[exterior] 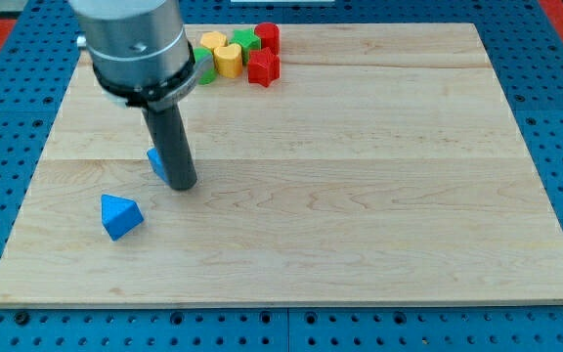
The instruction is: Place the blue cube to the bottom left of the green circle
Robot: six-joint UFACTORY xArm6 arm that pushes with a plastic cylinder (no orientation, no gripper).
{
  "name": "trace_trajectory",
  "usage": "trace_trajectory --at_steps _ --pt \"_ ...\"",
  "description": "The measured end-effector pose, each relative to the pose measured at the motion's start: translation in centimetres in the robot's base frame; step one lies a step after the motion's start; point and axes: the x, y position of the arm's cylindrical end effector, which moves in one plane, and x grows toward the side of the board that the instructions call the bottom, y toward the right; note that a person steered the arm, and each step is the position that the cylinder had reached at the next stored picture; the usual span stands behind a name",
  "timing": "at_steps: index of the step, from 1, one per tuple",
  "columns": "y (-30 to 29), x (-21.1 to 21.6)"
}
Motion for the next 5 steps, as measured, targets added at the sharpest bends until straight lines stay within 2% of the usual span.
trace_trajectory --at_steps 1,2,3,4,5 --pt "-2.0 -2.1" --pt "-6.5 -3.5" --pt "-7.6 -7.7" --pt "-14.8 -9.4" --pt "-12.5 -10.2"
